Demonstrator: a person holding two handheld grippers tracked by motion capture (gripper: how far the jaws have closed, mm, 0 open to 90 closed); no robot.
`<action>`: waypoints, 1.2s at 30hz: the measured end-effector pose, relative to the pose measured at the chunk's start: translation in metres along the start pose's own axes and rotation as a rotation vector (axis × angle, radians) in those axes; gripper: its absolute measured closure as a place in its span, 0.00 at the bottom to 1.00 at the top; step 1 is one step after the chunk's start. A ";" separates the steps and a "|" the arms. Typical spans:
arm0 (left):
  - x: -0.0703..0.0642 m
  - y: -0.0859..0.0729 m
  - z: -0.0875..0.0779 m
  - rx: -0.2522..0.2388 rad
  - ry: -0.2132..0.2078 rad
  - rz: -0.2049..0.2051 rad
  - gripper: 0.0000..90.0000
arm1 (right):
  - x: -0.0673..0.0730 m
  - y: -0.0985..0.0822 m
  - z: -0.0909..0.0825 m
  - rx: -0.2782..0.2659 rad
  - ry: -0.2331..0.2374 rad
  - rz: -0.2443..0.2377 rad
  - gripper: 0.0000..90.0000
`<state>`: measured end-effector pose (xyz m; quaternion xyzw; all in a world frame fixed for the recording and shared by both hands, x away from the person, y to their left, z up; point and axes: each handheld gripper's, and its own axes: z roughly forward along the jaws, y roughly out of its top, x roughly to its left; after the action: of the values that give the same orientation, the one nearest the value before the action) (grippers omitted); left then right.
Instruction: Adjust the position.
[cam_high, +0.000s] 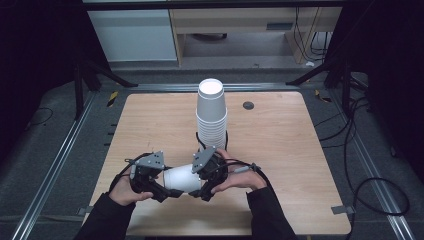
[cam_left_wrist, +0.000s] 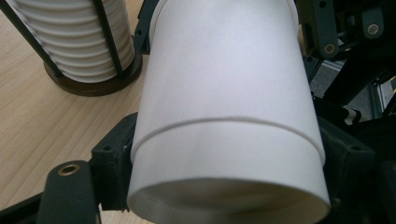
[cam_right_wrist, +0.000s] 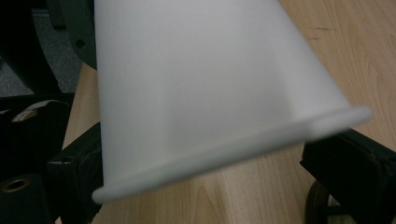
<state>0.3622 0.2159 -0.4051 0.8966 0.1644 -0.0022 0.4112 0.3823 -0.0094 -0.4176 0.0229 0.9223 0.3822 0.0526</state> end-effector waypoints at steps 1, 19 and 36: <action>0.000 0.000 -0.001 -0.001 0.004 0.002 0.24 | 0.000 -0.001 -0.002 -0.006 0.004 0.008 0.09; 0.010 -0.008 -0.026 -0.113 0.056 -0.018 0.23 | -0.002 -0.025 -0.051 -0.261 -0.040 0.123 0.10; 0.005 -0.003 -0.026 -0.212 0.012 -0.005 0.23 | 0.009 -0.056 -0.034 -0.390 -0.011 0.232 0.09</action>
<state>0.3627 0.2380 -0.3906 0.8477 0.1684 0.0197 0.5027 0.3696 -0.0726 -0.4339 0.1204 0.8217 0.5569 0.0168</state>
